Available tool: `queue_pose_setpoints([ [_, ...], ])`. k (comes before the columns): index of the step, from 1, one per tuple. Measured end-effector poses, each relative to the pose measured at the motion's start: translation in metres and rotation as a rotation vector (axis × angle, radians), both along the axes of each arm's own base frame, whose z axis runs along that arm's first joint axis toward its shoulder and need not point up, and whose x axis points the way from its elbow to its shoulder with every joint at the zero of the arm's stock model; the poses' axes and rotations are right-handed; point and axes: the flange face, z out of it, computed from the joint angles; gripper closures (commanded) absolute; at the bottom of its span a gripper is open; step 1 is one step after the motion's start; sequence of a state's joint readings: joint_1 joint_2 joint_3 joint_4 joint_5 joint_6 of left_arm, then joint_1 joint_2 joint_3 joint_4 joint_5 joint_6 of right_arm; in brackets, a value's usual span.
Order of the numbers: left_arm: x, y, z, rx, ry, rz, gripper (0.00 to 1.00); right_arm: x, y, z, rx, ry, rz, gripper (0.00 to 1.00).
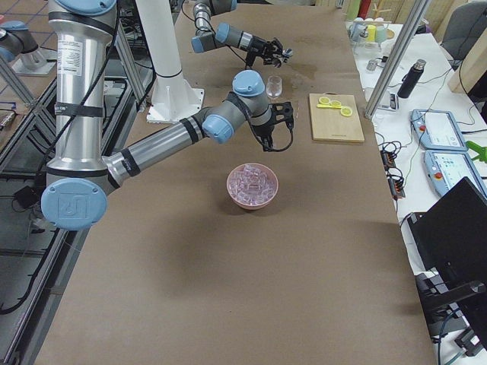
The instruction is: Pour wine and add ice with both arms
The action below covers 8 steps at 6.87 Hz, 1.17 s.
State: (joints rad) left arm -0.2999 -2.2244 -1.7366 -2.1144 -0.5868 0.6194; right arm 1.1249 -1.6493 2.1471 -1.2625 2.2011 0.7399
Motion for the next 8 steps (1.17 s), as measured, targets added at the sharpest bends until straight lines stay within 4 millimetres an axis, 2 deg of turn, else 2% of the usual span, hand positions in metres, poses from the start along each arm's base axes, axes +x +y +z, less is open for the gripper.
queue_pose_setpoints([
  [1,-0.007,0.002,-0.003,0.015,0.076,0.008,1.00,-0.002,-0.002,-0.004,0.009,-0.004,-0.002,0.82],
  [2,-0.013,0.001,0.006,0.007,0.171,0.032,1.00,-0.004,-0.004,-0.010,0.020,-0.009,-0.003,0.82],
  [3,-0.018,-0.005,0.024,-0.029,0.266,0.065,1.00,-0.007,-0.008,-0.019,0.038,-0.018,-0.007,0.82],
  [5,-0.039,-0.034,0.052,-0.112,0.418,0.102,1.00,-0.020,-0.018,-0.037,0.067,-0.028,-0.018,0.82],
  [6,-0.057,-0.053,0.068,-0.160,0.493,0.116,1.00,-0.025,-0.021,-0.040,0.072,-0.028,-0.022,0.82],
  [7,-0.079,-0.072,0.090,-0.198,0.553,0.128,1.00,-0.031,-0.025,-0.047,0.074,-0.025,-0.026,0.82],
  [8,-0.102,-0.086,0.121,-0.222,0.602,0.137,1.00,-0.042,-0.032,-0.059,0.076,-0.007,-0.024,0.82],
])
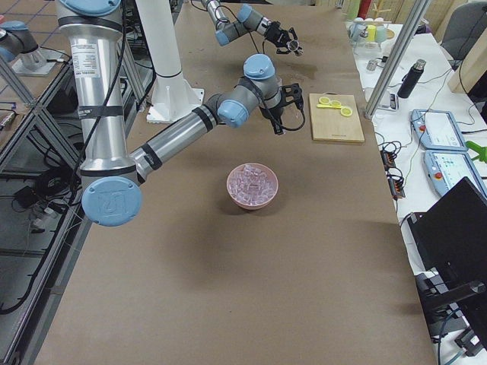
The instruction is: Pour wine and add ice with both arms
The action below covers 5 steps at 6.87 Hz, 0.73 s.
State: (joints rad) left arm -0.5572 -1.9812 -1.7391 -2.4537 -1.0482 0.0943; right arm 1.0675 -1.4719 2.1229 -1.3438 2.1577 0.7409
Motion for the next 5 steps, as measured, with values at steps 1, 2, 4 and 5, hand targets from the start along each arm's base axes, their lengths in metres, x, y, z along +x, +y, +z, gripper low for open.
queue_pose_setpoints([
  [1,-0.018,-0.009,0.038,-0.015,0.047,0.000,1.00,-0.017,-0.006,-0.016,0.007,0.025,0.004,0.82],
  [2,-0.028,-0.019,0.082,-0.018,0.101,-0.006,1.00,-0.035,-0.010,-0.036,0.008,0.031,0.008,0.83],
  [4,-0.057,-0.037,0.159,-0.027,0.202,0.010,1.00,-0.068,-0.011,-0.080,0.004,0.003,0.016,0.84],
  [5,-0.080,-0.042,0.181,-0.038,0.225,0.028,1.00,-0.087,-0.008,-0.102,0.001,-0.019,0.017,0.84],
])
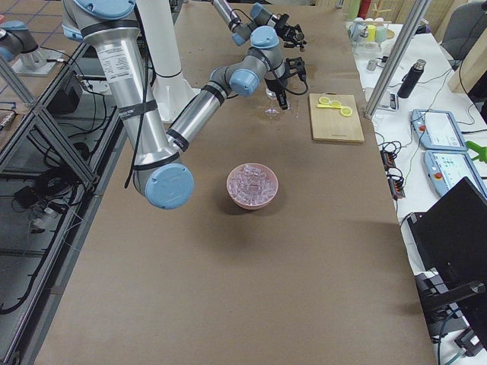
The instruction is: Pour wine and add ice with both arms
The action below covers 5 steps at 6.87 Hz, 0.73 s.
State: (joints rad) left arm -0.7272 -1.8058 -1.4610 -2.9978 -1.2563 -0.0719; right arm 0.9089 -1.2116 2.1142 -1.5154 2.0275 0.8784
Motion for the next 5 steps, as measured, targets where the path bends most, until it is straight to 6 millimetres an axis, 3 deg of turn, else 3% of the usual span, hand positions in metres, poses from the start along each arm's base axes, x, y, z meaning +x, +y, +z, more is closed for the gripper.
queue_pose_setpoints([
  [2,-0.049,0.008,0.039,-0.053,0.036,0.043,1.00,-0.048,0.009,-0.038,0.013,-0.011,0.004,0.84],
  [5,-0.116,0.044,0.113,-0.214,0.152,0.099,1.00,-0.096,0.018,-0.085,0.077,-0.027,-0.006,0.84],
])
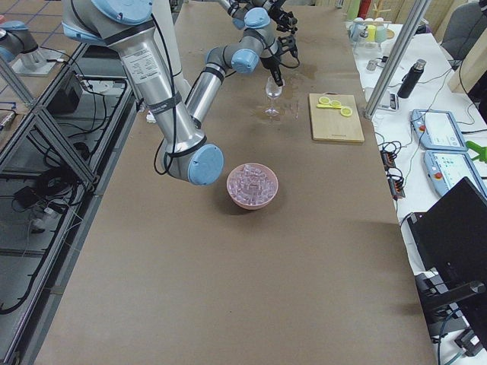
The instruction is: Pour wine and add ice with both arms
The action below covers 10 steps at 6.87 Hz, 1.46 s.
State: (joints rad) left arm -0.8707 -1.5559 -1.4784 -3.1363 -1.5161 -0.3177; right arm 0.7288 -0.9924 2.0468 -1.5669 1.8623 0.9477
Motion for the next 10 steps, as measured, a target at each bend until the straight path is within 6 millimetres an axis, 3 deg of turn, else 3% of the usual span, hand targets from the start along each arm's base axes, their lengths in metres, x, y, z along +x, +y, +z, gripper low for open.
queue_pose_setpoints([
  [2,-0.025,0.027,0.045,-0.078,0.098,0.011,1.00,-0.038,0.009,-0.030,0.047,-0.008,-0.008,0.84],
  [4,-0.033,0.040,0.077,-0.091,0.166,0.015,1.00,-0.070,0.031,-0.038,0.082,-0.001,-0.021,0.84],
  [7,-0.036,0.047,0.102,-0.085,0.195,0.018,1.00,-0.091,0.047,-0.040,0.097,0.008,-0.046,0.84],
  [10,-0.033,0.045,0.113,-0.109,0.209,0.016,1.00,-0.103,0.040,-0.032,0.104,0.023,-0.046,0.84],
])
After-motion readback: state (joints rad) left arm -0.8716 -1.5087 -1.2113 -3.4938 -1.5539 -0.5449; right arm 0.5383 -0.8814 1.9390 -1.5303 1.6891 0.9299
